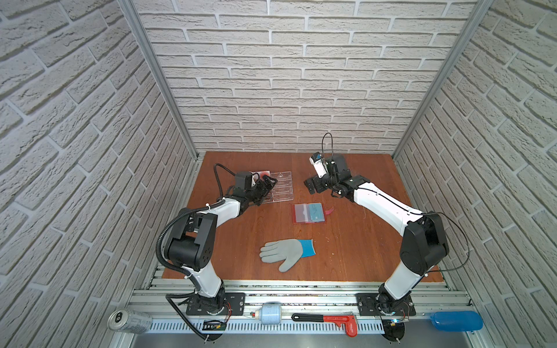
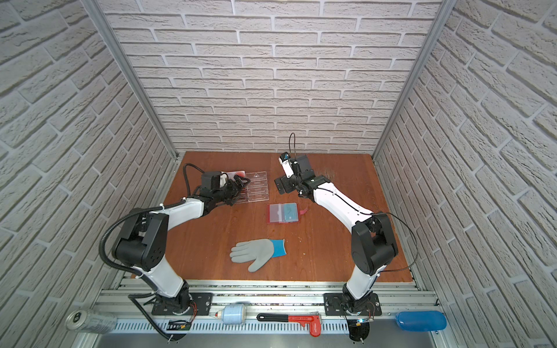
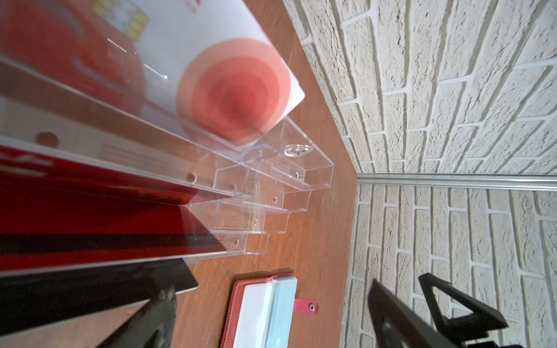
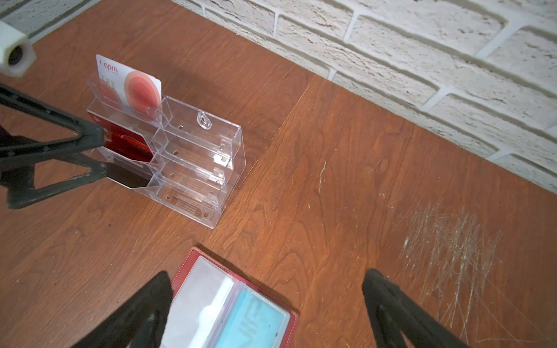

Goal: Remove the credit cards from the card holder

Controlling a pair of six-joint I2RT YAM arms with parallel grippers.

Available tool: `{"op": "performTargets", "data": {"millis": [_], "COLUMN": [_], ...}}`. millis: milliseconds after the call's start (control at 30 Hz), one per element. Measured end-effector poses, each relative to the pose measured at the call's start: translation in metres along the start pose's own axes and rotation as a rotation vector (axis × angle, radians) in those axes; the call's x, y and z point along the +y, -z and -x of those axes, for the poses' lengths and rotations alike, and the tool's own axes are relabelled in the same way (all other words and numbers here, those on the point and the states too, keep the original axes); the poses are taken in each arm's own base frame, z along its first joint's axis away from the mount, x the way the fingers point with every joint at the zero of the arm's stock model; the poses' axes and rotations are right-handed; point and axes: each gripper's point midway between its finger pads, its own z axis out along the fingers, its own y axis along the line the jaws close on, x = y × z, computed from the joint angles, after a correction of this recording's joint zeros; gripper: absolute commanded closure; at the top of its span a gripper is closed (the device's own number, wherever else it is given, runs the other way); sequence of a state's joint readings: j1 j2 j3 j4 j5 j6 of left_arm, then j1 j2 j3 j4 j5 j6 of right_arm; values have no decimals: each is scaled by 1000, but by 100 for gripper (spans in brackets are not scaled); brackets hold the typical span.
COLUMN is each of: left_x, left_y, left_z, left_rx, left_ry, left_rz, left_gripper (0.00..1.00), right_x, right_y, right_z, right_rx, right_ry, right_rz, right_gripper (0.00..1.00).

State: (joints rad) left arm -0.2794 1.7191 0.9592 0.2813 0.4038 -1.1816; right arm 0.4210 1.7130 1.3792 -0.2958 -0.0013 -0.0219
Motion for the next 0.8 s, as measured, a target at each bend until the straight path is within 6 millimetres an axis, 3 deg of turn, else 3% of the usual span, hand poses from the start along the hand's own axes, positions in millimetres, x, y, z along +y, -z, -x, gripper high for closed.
{"op": "performTargets", "data": {"millis": [567,800], "left_x": [-2,6], "left_y": [-15,-16], "left_z": [26,32], "left_rx": [-50,-62], "left_ry": [-17,-12], "left_rz": [21,40], "left_gripper": [2,2], "right_x": [2,6], "right_y": [-2,-2], "right_z": [-7,-7], "right_rx": [14,15], "right_ry": [-53,-63], "right_rz": [51,79], "right_gripper": [0,0]}}
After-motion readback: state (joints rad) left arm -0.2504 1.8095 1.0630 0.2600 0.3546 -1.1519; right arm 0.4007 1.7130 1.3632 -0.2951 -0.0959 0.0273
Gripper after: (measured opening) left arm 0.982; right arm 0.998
